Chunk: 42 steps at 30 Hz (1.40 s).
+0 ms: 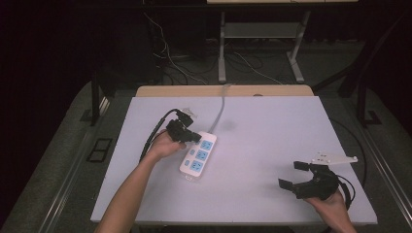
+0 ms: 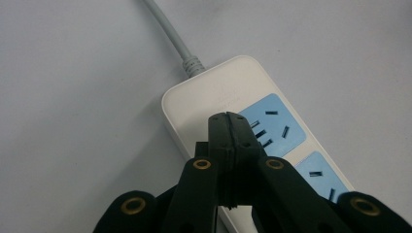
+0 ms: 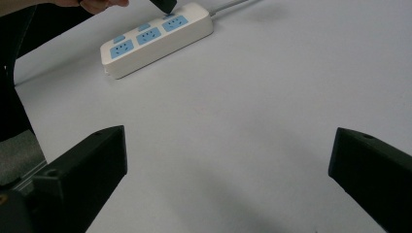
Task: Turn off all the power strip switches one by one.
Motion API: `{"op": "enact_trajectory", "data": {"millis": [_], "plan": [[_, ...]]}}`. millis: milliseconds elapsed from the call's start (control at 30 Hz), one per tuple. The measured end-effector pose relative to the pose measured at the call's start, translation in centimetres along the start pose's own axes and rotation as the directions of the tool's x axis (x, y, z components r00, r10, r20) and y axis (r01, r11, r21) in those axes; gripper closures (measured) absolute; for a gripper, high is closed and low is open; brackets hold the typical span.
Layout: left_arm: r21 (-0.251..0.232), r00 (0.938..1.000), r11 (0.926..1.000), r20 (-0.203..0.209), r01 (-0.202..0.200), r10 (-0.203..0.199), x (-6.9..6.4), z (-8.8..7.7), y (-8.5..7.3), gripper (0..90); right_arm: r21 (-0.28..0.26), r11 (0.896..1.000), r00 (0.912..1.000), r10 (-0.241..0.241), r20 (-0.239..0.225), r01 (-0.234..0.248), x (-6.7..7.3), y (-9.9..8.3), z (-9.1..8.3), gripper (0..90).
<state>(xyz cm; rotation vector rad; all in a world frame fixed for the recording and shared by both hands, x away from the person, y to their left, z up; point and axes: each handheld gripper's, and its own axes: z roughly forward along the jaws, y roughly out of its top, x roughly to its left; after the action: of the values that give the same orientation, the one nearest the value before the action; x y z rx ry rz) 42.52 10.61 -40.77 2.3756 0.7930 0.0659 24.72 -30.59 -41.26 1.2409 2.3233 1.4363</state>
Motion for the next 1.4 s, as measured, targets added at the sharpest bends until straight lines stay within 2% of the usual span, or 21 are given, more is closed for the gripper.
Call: {"op": "enact_trajectory", "data": {"millis": [433,633,867,1000,1167,1300,1400], "plan": [[-0.004,0.9996,0.9997,0.011,0.024,-0.024,0.26,0.0,-0.09,89.2,0.007,1.0,1.0,-0.004,0.004,0.004,0.08,-0.01,0.1,0.4],[0.007,0.9996,0.9996,-0.004,0.029,-0.029,0.04,0.04,0.09,89.3,0.006,1.0,1.0,-0.005,0.003,0.005,0.1,-0.04,0.11,0.4],[0.003,0.999,0.999,0.006,0.044,-0.044,0.22,0.06,0.04,89.5,0.007,1.0,1.0,-0.006,0.003,0.006,0.11,-0.05,0.11,0.4],[0.017,0.9996,0.9995,-0.011,0.026,-0.026,0.0,0.07,0.2,89.7,0.008,1.0,1.0,-0.006,0.003,0.006,0.11,-0.02,0.13,0.4],[0.013,0.9982,0.9981,-0.002,0.06,-0.06,0.16,0.07,0.14,89.7,0.006,1.0,0.9999,-0.016,0.002,0.016,0.23,0.04,0.17,0.4],[0.015,0.9978,0.9977,-0.003,0.067,-0.067,0.13,0.12,0.18,89.7,0.005,1.0,0.9999,-0.013,0.002,0.013,0.18,0.04,0.15,0.4],[0.018,0.9983,0.9982,-0.014,0.057,-0.057,-0.03,0.19,0.19,89.7,0.006,1.0,0.9999,-0.011,0.003,0.011,0.14,0.05,0.14,0.4]]}}
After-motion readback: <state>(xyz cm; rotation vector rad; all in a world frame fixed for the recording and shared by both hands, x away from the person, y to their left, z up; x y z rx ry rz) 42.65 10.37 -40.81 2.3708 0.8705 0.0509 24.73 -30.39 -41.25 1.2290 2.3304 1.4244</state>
